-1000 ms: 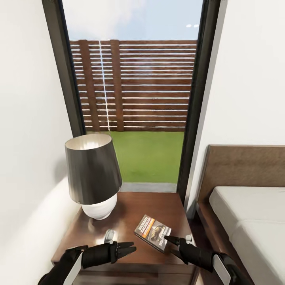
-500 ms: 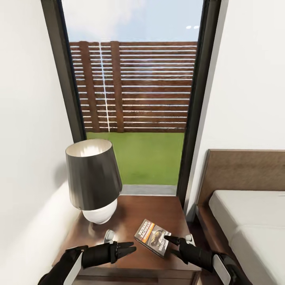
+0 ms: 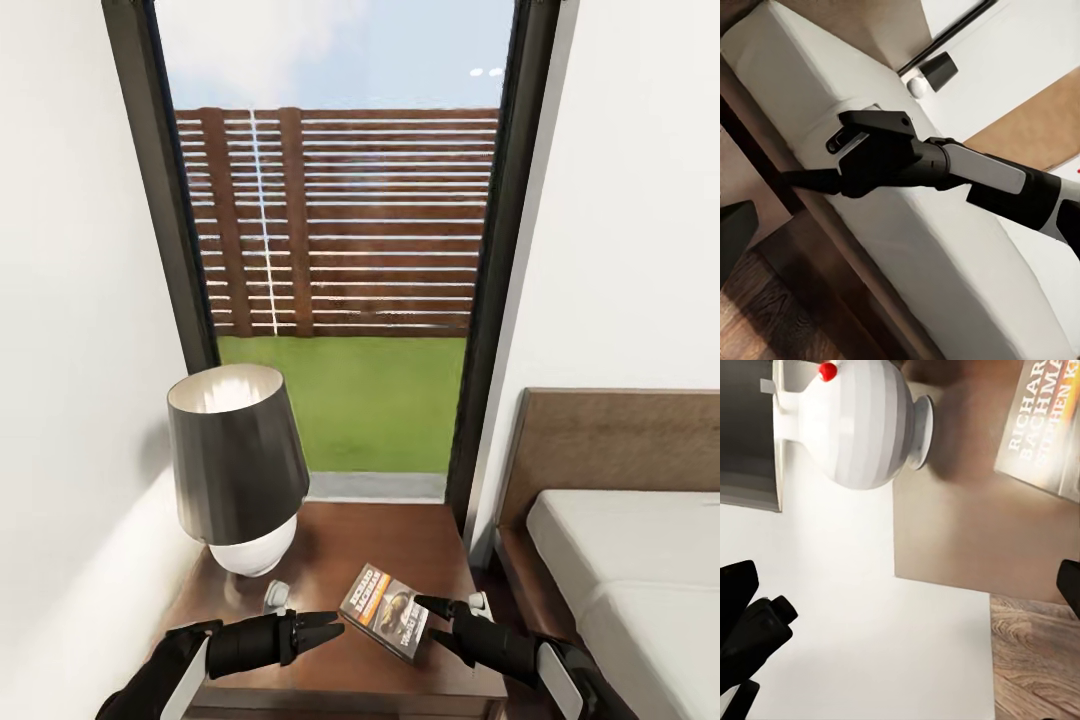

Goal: In the bedroom, move the book from the bed onto either nightstand, and place the two sandals side by side next to the bed.

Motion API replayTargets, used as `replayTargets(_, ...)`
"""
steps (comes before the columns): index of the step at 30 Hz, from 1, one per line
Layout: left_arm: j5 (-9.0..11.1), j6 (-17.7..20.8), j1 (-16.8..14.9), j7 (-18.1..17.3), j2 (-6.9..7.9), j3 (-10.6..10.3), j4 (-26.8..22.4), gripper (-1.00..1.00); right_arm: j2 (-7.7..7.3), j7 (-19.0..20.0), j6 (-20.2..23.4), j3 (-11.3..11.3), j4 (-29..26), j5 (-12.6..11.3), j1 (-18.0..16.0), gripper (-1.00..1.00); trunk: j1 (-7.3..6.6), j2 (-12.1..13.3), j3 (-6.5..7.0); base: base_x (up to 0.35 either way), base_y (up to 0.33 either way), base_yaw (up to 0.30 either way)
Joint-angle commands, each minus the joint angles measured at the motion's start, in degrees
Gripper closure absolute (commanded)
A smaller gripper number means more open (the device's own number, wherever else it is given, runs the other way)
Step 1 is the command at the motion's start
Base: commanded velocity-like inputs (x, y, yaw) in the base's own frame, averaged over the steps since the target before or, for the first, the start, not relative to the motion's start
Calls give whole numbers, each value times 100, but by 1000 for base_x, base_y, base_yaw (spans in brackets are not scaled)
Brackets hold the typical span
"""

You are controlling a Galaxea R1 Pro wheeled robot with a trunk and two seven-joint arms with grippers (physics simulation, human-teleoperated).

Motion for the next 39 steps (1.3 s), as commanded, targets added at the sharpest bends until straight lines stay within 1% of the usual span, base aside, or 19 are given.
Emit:
replayTargets(1,51,60,-3,25,8,-27,2,-100,0,9,28,-12,-2,-6,-3,-100,-24,39,13,0,0,0)
replayTargets(7,50,43,-3,436,8,-27,21,-100,-7,17,23,3,-13,-6,-3,-100,-155,280,120,0,0,0)
replayTargets(8,34,15,-3,579,8,-29,200,-100,-20,57,3,16,-13,4,-3,-100,-177,320,138,0,0,0)
replayTargets(10,29,1,-3,614,8,-32,266,-100,-43,148,-9,17,-8,31,0,-100,-221,400,174,0,0,0)
replayTargets(14,23,-54,-3,649,8,-42,380,-100,-76,528,-23,16,7,69,25,-100,-309,560,246,0,0,0)
replayTargets(15,16,-121,-3,657,8,-43,471,-100,-117,638,-30,16,30,82,37,-100,-331,601,264,0,0,0)
replayTargets(17,-5,-216,-3,693,12,-40,578,-100,-226,690,-106,16,76,124,46,-100,-375,681,300,0,0,0)
replayTargets(18,-23,-291,-3,753,20,-39,655,-100,-318,709,-270,16,122,184,51,-100,-397,721,318,0,0,0)
replayTargets(19,-32,-333,-3,792,28,-38,694,-100,-366,717,-394,16,160,227,54,-100,-419,761,336,0,0,0)
replayTargets(20,-45,-424,-3,879,40,-37,775,-100,-458,728,-710,16,269,333,59,-100,-441,801,354,0,0,0)
replayTargets(21,-53,-545,-3,1001,56,-37,901,-100,-532,735,-1142,16,476,480,62,-100,-463,841,372,0,0,0)
replayTargets(22,-58,-667,-3,1121,72,-36,1035,-100,-583,739,-1531,16,698,616,64,-100,-485,881,390,0,0,0)
replayTargets(23,-62,-802,-3,1246,87,-36,1171,-100,-613,742,-1857,16,919,736,65,-100,-507,921,408,0,0,0)
replayTargets(25,-65,-1025,-3,1443,100,-36,1362,-100,-640,743,-2225,16,1227,873,66,-100,-551,1002,444,0,0,0)
replayTargets(28,-67,-1318,-3,1685,108,-36,1614,-100,-658,741,-2588,16,1511,966,67,-100,-617,1122,497,0,0,0)
replayTargets(29,-67,-1511,-3,1828,110,-36,1775,-100,-663,740,-2819,16,1621,998,67,-100,-639,1162,515,0,0,0)
replayTargets(33,-68,-1768,-3,2078,110,-40,1935,-100,-668,735,-3109,16,1705,1019,67,-100,-726,1322,587,0,0,0)
replayTargets(37,-68,-1898,-1,2381,112,-40,1981,-100,-671,718,-3209,16,1735,1022,67,-100,-814,1483,659,0,0,0)
replayTargets(39,-68,-1920,3,2471,113,-38,1989,-100,-672,709,-3230,16,1748,1022,67,-100,-858,1563,695,0,0,0)
